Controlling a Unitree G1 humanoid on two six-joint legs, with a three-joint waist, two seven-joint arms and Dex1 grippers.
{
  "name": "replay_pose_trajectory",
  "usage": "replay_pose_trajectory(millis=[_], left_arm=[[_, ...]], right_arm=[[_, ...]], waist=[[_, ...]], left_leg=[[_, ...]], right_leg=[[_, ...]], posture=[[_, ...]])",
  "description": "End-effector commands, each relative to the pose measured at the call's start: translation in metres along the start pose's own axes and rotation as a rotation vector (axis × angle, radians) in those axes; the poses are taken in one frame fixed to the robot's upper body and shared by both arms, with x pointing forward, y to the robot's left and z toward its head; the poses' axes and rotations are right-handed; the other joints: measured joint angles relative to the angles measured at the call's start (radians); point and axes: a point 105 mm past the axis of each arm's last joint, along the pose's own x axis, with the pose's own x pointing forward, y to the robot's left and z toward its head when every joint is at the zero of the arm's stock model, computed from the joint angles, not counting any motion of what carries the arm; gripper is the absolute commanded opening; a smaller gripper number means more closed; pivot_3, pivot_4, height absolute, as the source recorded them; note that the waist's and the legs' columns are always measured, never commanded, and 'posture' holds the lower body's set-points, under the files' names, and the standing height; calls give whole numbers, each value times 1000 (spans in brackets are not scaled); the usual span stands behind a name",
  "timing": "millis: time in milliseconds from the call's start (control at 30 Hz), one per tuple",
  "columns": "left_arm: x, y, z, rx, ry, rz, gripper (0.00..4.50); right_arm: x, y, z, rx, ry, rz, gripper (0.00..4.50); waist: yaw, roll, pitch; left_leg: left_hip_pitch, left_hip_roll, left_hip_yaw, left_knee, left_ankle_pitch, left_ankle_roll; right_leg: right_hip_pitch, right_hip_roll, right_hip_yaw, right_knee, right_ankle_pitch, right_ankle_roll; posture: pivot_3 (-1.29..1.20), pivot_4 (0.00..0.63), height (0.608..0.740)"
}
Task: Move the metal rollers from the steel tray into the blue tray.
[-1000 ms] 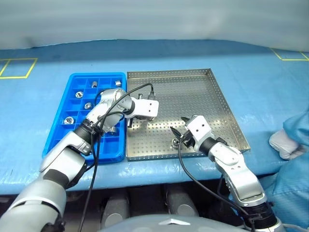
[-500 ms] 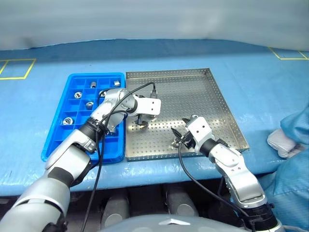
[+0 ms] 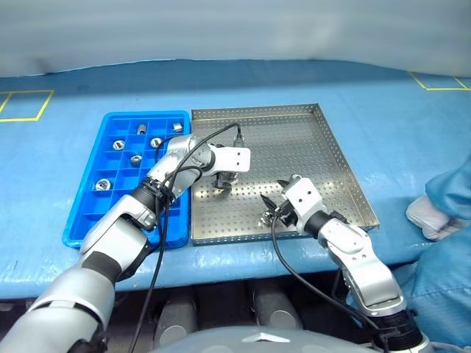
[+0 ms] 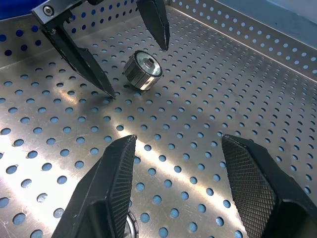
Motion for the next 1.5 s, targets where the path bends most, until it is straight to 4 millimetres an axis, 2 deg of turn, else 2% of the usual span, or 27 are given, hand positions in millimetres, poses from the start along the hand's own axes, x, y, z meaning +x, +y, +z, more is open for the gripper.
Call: replay_pose_trajectory(millis=[33,200,433,533,733,867,1033,1100,1233,1367,1500], left_arm=[[-7,10,4,1,-11,33,3865],[-8,7,5,22,-12,22,2248],[-11,8,10,-13,-56,34,2248],[-19,12,14,-67,-111,54,2248],[-56,24,21,-199,-248,128,2248],[-84,23,16,-317,-315,193,2248],[-126,3,-7,-438,-306,335,2248],[-145,-4,-15,-489,-295,403,2248],[-181,-22,-47,-576,-152,580,2248],[-203,-41,-61,-636,-68,674,2248],[-217,-72,-79,-766,29,746,2248]], right_arm=[[-2,-1,10,-19,-37,-9,2904],[-1,-1,11,-19,-43,-7,2904],[1,1,13,-24,-48,9,2904],[1,3,14,-19,-52,25,2904],[2,17,18,29,-84,102,2904],[-3,26,37,90,-179,177,2904],[-10,30,56,144,-269,228,2904],[-12,28,57,152,-273,227,2904],[-6,28,54,158,-252,252,2904],[1,26,54,153,-242,283,2904],[9,23,54,142,-234,311,2904]], waist=[[-2,0,0],[-3,0,0],[-2,0,0],[-2,0,0],[-5,0,0],[-3,0,0],[-1,0,0],[6,0,0],[28,0,0],[71,0,0],[114,-1,0]], left_leg=[[0,0,0,0,0,0],[0,0,0,0,0,0],[0,0,0,0,0,0],[0,0,0,0,0,0],[0,0,0,0,0,0],[0,1,0,0,0,0],[1,1,0,-1,0,0],[1,1,-1,-1,0,0],[2,1,-1,0,0,0],[4,1,-1,-1,0,0],[4,1,-2,-1,0,0]], right_leg=[[0,0,0,0,0,0],[0,0,0,0,0,0],[0,0,0,0,0,0],[0,0,0,0,0,0],[0,0,0,0,0,1],[0,0,0,1,2,4],[0,0,0,1,2,4],[0,0,-1,1,2,3],[0,0,-2,1,-1,-1],[2,0,-2,2,-1,-2],[3,0,-4,1,-1,-3]], posture=[[-166,150,740],[-163,150,740],[-157,150,740],[-157,150,740],[-144,150,740],[-120,150,740],[-90,150,740],[-28,150,740],[76,150,740],[168,150,740],[265,150,740]])
